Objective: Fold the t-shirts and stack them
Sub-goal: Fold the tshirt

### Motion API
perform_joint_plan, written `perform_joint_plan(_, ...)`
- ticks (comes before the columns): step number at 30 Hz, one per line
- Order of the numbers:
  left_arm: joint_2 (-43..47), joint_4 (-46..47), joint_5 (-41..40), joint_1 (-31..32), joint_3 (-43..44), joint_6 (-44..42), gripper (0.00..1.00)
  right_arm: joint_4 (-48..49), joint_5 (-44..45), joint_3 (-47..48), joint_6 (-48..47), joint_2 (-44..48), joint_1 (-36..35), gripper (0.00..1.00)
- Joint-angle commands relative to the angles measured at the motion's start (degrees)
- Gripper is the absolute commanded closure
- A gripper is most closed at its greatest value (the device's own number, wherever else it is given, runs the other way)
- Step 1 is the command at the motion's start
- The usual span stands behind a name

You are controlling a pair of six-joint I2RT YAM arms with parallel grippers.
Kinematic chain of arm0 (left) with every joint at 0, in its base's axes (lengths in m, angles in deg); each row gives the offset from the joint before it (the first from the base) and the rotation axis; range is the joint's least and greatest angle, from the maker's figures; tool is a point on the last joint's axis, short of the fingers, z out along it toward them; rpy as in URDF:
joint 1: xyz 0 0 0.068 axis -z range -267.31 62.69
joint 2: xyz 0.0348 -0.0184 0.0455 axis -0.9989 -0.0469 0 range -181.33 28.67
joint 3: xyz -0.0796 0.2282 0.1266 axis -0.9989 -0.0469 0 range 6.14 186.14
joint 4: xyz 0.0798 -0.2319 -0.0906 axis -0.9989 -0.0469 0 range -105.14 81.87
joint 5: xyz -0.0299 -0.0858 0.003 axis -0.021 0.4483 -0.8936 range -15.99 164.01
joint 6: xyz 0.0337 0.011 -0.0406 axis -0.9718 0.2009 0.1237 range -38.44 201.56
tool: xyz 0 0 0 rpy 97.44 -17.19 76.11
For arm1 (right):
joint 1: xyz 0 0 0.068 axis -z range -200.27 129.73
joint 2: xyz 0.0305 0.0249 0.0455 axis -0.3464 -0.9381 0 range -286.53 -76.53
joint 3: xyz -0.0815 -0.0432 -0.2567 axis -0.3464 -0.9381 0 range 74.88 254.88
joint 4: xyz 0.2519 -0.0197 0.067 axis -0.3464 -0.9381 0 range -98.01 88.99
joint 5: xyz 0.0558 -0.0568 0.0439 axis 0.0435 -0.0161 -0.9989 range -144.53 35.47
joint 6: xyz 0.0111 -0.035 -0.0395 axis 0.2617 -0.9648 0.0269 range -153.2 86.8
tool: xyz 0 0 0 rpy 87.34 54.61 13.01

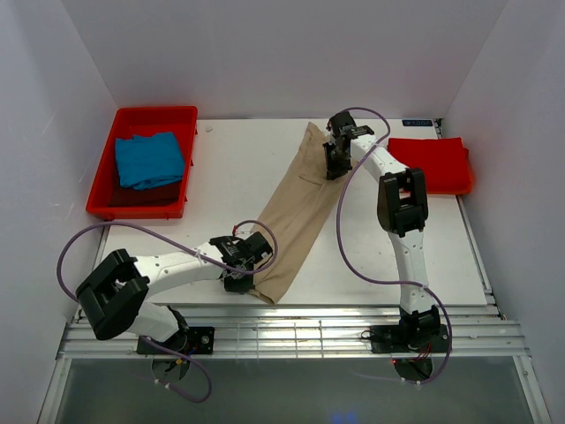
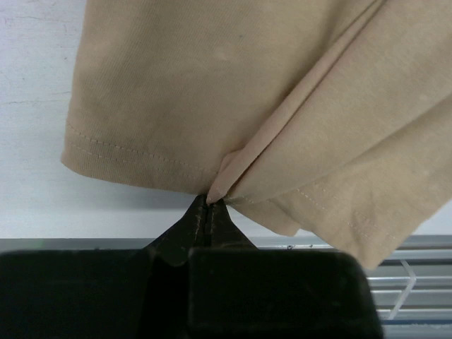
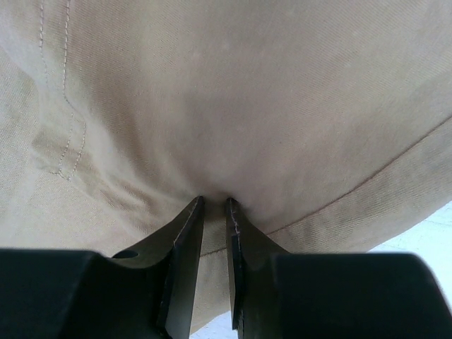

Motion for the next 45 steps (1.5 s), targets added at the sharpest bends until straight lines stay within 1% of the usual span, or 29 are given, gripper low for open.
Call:
perform_joint_plan(1,-2.05,-2.60,-2.13,-0.21,-0.80,1.37,1.00,-1.43,2.62,-1.61,-0.37,-5.80,1.01,0.74)
perform_joint_plan(4,-3.11,-2.60,-3.89,-0.30,-0.02,1.11,1.00,-1.43,2.45,-1.70,-0.64,-5.71,1.01,0.74)
perform_joint_plan(5,-3.19,-2.78,-5.20,-0.30,0.42,1.10,0.96,-1.43,2.36,-1.70,-0.90,-5.63,1.01,0.73)
perform_joint_plan(6,-3.02,-3.30,-6.00,-0.30,0.78,1.02,0.87,-1.34,2.36,-1.70,-0.99,-5.36,1.10,0.73)
perform_joint_plan(8,-2.32,-4.27,-7.75,-0.30,2.35,1.45,0.73,-0.55,2.54,-2.22,-1.60,-4.75,1.10,0.72)
perform_joint_plan(9,-1.79,-5.32,-9.68,-0.21,3.15,1.46,0.59,-0.20,3.32,-2.49,-1.86,-3.70,1.01,0.72)
perform_joint_plan(11,-0.04,-6.81,-11.97,-0.30,5.77,1.80,0.49,0.50,4.03,-3.71,-2.57,-2.03,1.10,0.70)
perform_joint_plan(13,1.10,-9.18,-15.05,-0.30,8.06,1.63,0.44,2.61,5.61,-5.47,-3.18,1.66,1.01,0.69)
perform_joint_plan(16,2.34,-11.91,-18.12,-0.30,13.77,0.93,0.42,6.65,7.80,-11.44,-3.62,9.29,1.01,0.68)
perform_joint_plan(17,2.69,-12.79,-19.53,-0.39,16.40,0.67,0.42,8.49,8.51,-15.46,-3.54,13.67,0.92,0.68)
perform_joint_plan(18,2.95,-13.06,-19.54,-0.30,17.64,0.49,0.42,8.51,8.69,-17.67,-3.54,16.15,0.75,0.68)
perform_joint_plan(20,3.39,-13.24,-21.29,-0.30,19.32,0.14,0.41,11.84,8.69,-22.50,-3.28,20.89,0.05,0.68)
perform_joint_plan(21,3.22,-12.98,-21.73,-0.39,19.85,-0.30,0.41,12.54,8.69,-26.70,-3.10,24.83,-0.39,0.68)
perform_joint_plan(23,2.26,-12.27,-22.88,-0.56,19.33,-0.91,0.41,12.99,8.43,-30.16,-2.84,28.20,-2.23,0.68)
perform_joint_plan(25,-0.37,-10.61,-22.79,-0.83,17.67,-2.23,0.44,12.90,8.42,-34.72,-2.75,31.81,-4.77,0.68)
perform_joint_plan(28,-4.59,-7.09,-21.57,-0.92,15.47,-3.90,0.55,12.90,9.13,-40.08,-0.21,35.24,-6.80,0.68)
perform_joint_plan(29,-5.56,-6.39,-20.52,-0.92,15.20,-4.25,0.58,12.81,9.13,-41.15,0.76,35.77,-6.90,0.68)
perform_joint_plan(30,-6.53,-4.81,-19.99,-0.92,14.85,-4.69,0.68,12.90,9.21,-42.12,1.55,36.38,-6.81,0.68)
perform_joint_plan(33,-9.60,-3.57,-18.32,-0.92,14.05,-5.40,0.85,14.04,8.87,-44.24,2.61,35.52,-6.81,0.68)
perform_joint_plan(35,-11.37,-3.13,-17.79,-0.92,13.35,-5.66,0.86,14.04,8.43,-43.89,2.70,34.20,-6.81,0.69)
perform_joint_plan(39,-12.77,-0.58,-16.91,-0.92,11.42,-6.45,0.89,17.20,7.28,-43.27,2.61,31.12,-6.81,0.70)
perform_joint_plan(45,-16.11,-0.05,-13.14,-0.92,10.62,-6.10,0.95,17.03,6.67,-38.35,2.61,24.27,-6.81,0.71)
